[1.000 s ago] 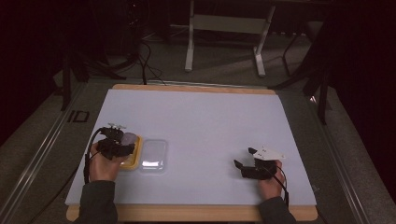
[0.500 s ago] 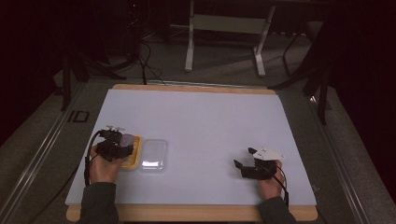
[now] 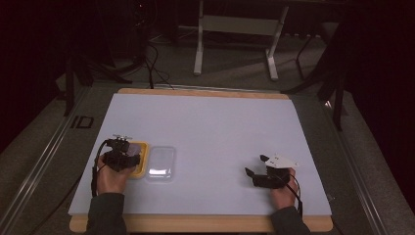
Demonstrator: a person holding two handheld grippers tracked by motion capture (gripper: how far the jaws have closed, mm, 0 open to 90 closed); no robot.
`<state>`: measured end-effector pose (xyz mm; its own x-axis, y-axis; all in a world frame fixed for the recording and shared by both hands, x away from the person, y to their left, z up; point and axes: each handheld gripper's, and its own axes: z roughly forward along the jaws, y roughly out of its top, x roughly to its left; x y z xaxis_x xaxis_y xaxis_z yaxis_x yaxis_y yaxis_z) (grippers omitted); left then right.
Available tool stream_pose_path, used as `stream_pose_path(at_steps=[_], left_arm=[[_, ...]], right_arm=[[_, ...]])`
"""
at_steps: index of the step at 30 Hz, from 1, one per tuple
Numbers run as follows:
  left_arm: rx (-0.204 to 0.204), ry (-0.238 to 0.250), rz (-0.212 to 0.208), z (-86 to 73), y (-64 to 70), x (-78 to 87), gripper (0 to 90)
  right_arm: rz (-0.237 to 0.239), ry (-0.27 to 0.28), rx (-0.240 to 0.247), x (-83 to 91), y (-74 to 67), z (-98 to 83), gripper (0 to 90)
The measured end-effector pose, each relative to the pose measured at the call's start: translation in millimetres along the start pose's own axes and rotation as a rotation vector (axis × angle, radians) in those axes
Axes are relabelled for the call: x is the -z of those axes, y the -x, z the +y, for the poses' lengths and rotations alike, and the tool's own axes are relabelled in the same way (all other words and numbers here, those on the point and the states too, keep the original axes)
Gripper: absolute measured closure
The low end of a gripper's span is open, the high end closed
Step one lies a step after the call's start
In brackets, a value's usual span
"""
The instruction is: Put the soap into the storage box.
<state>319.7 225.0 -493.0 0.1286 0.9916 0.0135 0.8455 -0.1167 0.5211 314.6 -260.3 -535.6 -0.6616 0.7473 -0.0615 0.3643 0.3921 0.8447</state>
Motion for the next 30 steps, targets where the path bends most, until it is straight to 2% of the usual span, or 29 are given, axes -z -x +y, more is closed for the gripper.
stream_pose_path(at_steps=[12,17,21,30], left_arm=[[-0.005,-0.035,0.016,0.0,1.2,-10.3,48.8],[0.006,-0.036,0.002,0.5,-0.7,-12.2,47.5],[0.019,-0.021,-0.018,1.4,-3.0,-9.6,44.3],[0.009,0.031,-0.002,3.4,-2.3,4.4,39.5]], right_arm=[[0.001,0.000,0.000,0.0,0.0,0.0,20.4],[0.001,-0.001,0.000,0.0,0.0,0.0,20.4],[0.000,0.000,0.001,-0.1,-0.1,0.0,20.4],[0.001,-0.001,0.001,0.0,0.0,0.0,20.4]])
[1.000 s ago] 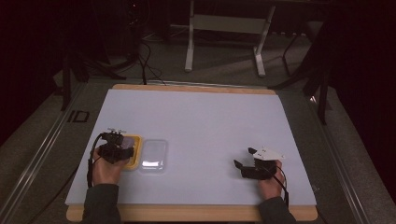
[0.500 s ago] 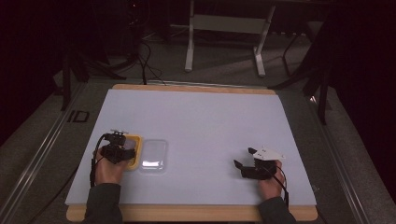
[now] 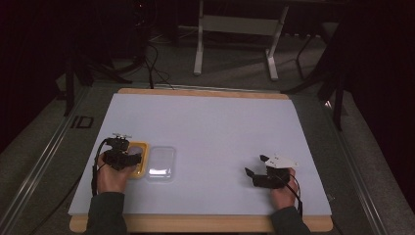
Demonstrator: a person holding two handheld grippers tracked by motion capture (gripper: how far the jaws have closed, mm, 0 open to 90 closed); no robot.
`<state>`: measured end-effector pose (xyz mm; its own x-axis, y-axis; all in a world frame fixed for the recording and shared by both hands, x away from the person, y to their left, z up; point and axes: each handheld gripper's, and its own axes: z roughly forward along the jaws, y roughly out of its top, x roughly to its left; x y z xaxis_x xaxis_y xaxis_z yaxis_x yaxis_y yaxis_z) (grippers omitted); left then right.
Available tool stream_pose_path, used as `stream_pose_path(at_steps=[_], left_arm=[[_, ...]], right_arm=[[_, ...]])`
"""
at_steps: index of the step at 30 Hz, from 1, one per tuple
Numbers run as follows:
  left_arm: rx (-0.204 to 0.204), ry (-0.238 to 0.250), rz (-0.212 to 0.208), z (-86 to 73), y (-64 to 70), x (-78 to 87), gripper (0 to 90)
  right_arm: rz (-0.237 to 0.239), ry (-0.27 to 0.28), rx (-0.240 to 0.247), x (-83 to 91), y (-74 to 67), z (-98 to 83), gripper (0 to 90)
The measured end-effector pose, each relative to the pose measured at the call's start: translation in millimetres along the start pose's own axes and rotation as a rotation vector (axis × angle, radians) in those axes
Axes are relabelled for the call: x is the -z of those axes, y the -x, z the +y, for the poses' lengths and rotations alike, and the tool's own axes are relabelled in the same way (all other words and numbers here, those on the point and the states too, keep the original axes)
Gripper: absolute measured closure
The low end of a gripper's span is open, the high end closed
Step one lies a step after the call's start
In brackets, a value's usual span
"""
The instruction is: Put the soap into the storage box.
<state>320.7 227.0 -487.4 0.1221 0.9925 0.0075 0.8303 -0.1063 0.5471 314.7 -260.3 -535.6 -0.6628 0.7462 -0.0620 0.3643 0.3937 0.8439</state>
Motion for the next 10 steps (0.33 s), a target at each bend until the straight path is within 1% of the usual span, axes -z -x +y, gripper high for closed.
stream_pose_path(at_steps=[2,7,10], left_arm=[[-0.007,0.021,-0.022,0.4,0.4,3.9,38.0],[-0.057,0.064,-0.065,2.6,8.5,10.8,36.5],[-0.114,0.102,-0.093,2.7,17.7,15.6,36.5]], right_arm=[[0.000,0.000,0.000,-0.1,0.0,0.0,20.3],[0.000,-0.004,-0.001,-0.3,-0.3,0.1,20.3],[0.000,-0.008,0.000,-0.9,0.2,0.3,19.6]])
